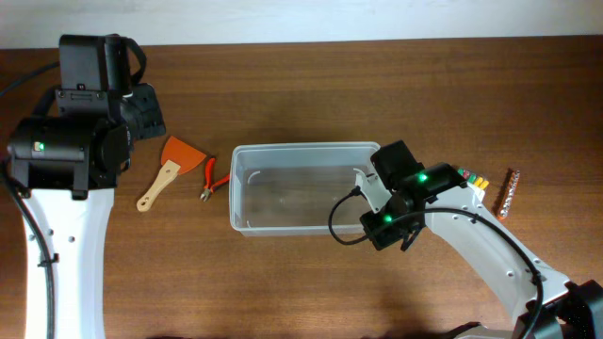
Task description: Pack container
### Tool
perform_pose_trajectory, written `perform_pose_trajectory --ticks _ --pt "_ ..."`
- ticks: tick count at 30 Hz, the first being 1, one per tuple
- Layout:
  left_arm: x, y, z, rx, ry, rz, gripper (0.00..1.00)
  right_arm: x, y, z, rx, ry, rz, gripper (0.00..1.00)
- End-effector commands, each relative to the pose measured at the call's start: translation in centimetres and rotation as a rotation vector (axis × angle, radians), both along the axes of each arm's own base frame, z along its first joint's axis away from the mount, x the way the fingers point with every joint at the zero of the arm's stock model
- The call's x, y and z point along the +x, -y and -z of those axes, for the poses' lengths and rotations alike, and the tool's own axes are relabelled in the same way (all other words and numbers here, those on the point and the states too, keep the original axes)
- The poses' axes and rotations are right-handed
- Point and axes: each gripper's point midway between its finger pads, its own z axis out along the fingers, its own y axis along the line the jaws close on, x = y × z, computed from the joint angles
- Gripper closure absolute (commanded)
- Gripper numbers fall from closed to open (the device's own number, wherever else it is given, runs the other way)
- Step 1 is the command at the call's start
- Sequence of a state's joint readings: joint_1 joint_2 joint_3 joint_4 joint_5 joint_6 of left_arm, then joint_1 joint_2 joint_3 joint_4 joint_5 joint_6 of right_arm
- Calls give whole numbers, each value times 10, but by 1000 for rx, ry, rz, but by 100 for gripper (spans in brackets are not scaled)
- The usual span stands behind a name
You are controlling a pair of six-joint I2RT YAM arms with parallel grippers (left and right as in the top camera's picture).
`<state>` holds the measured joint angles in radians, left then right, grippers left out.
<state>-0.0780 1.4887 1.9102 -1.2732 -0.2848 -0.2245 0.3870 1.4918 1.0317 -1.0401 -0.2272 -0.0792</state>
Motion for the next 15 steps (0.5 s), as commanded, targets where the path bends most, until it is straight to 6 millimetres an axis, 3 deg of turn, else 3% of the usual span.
perform_pose_trajectory --ticks 1,9,13,15 --pt "0 0 1 0 -5 7 54 1 -1 1 0 3 4 93" --pt "0 0 1 0 -5 7 54 -11 -4 -8 27 -37 0 95" --pt "0 0 1 1 -4 7 54 1 -7 -44 60 67 22 94" --pt "0 0 1 1 -4 7 45 15 0 -70 44 166 75 92"
